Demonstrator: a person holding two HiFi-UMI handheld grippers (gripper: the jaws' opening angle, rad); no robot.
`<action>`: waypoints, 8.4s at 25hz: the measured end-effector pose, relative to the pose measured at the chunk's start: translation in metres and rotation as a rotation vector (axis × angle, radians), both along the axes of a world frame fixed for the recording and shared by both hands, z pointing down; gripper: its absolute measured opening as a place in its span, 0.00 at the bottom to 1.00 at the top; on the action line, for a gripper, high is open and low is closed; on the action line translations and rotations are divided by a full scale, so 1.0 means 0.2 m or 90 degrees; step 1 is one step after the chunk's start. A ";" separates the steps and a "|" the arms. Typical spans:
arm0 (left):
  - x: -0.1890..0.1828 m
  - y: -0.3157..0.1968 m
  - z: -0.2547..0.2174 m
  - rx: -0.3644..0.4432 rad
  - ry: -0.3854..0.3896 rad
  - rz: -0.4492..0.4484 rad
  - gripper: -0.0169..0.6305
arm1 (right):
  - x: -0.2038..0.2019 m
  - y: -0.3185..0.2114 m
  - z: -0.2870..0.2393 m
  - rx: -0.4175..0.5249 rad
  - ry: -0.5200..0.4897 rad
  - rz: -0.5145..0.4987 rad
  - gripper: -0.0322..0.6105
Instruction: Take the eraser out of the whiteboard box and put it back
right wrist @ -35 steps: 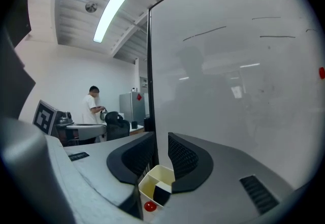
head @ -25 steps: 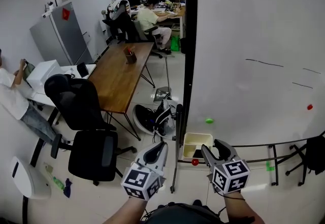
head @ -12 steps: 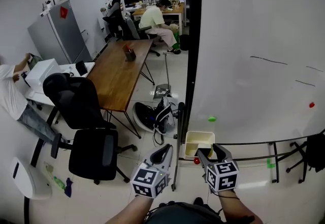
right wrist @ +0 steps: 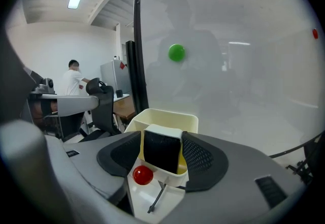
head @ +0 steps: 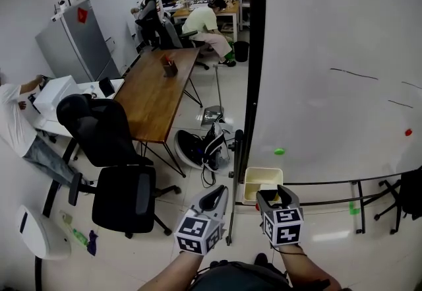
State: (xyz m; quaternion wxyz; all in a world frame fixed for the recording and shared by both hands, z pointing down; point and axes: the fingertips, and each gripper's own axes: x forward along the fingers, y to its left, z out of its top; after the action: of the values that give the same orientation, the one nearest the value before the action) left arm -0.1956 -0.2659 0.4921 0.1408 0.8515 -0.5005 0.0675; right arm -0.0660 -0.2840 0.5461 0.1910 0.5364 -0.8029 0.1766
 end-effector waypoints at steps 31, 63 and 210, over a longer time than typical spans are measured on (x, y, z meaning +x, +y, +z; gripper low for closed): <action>-0.02 0.08 -0.38 0.089 0.040 0.024 0.06 | 0.06 0.05 -0.56 0.121 -0.090 0.008 0.46; 0.10 0.20 -1.04 0.229 0.068 0.058 0.05 | 0.11 0.15 -1.35 0.289 -0.169 -0.078 0.46; 0.21 0.10 -0.27 0.071 -0.006 0.023 0.06 | 0.03 -0.04 -0.38 -0.058 -0.106 -0.048 0.50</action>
State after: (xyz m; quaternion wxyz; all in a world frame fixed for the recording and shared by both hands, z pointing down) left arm -0.1536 -0.2457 0.4385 0.0891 0.8665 -0.4889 0.0461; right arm -0.0591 -0.2914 0.4696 0.1542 0.4804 -0.8266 0.2493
